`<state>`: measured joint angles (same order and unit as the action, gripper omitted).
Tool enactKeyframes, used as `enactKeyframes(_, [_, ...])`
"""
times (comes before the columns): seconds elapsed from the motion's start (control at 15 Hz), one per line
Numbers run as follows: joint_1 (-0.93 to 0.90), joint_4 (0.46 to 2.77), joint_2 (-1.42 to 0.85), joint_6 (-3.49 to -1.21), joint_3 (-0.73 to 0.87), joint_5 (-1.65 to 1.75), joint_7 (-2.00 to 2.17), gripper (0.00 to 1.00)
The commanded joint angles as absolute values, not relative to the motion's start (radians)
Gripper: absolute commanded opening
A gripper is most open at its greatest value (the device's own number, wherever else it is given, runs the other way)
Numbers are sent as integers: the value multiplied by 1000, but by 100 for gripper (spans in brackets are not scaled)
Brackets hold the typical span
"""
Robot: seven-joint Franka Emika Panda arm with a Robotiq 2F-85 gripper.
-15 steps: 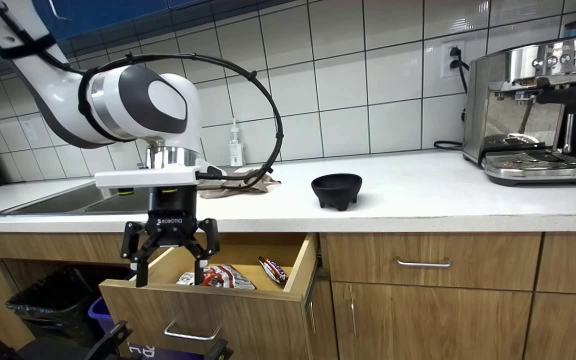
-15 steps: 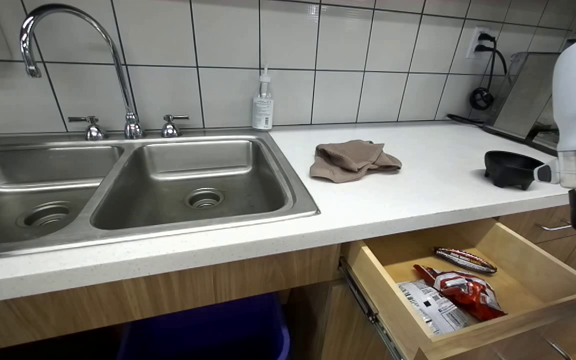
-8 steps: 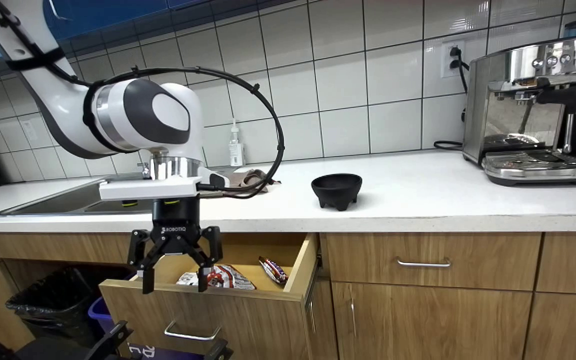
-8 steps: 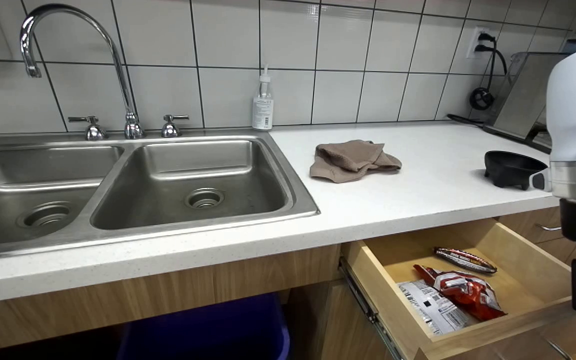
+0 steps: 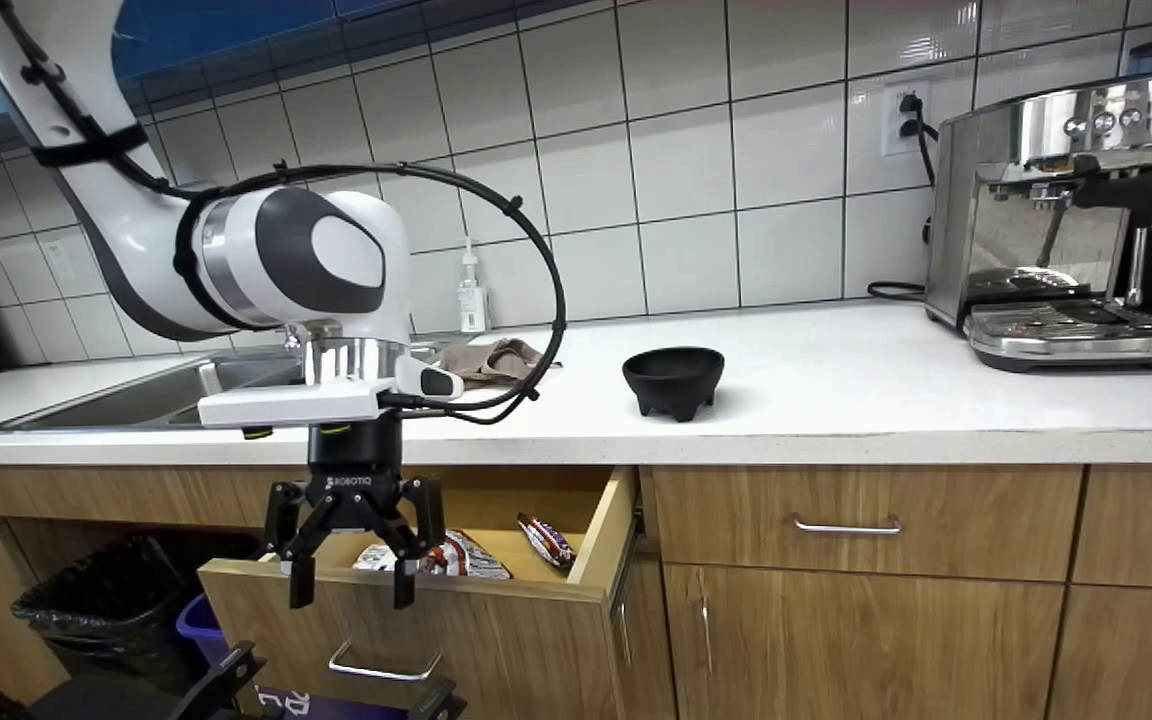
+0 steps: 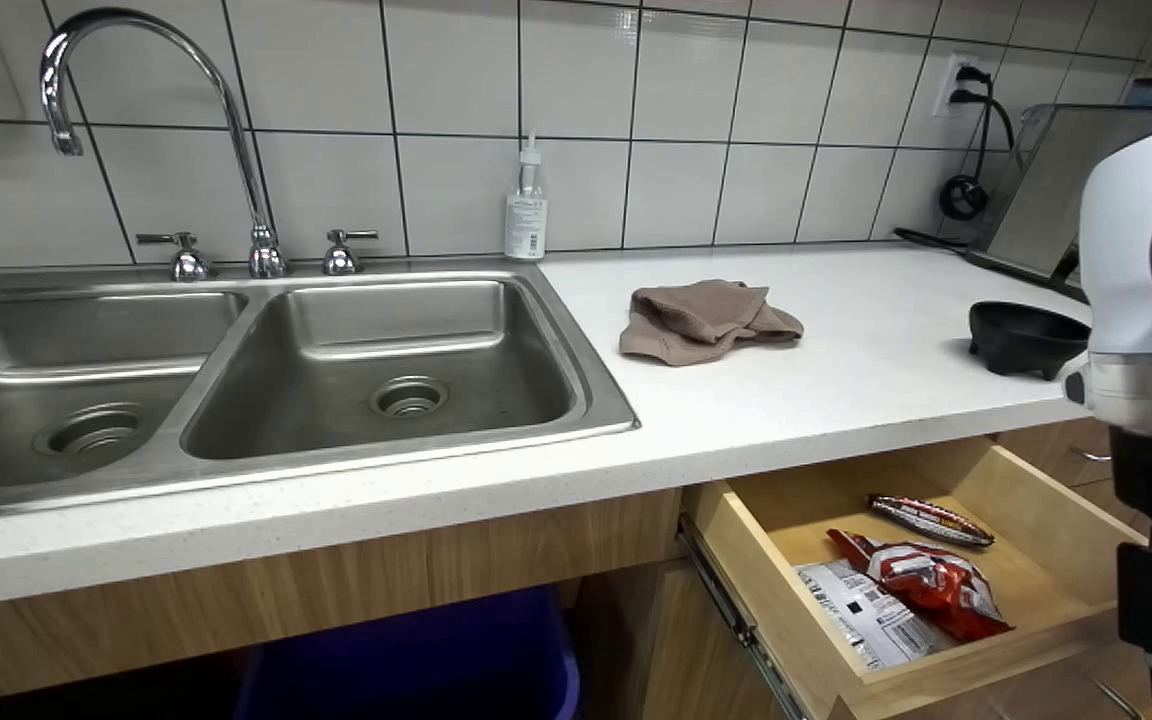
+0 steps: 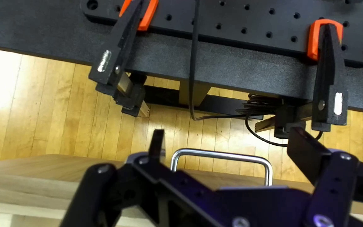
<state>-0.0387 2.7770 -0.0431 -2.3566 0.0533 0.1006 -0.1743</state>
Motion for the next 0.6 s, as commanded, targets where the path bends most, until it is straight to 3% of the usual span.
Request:
enactKeyframes(0.0, [-19, 2775, -80, -2423, 40, 110, -104, 100])
enactKeyframes(0.53, [-15, 2775, -160, -2575, 38, 81, -79, 100])
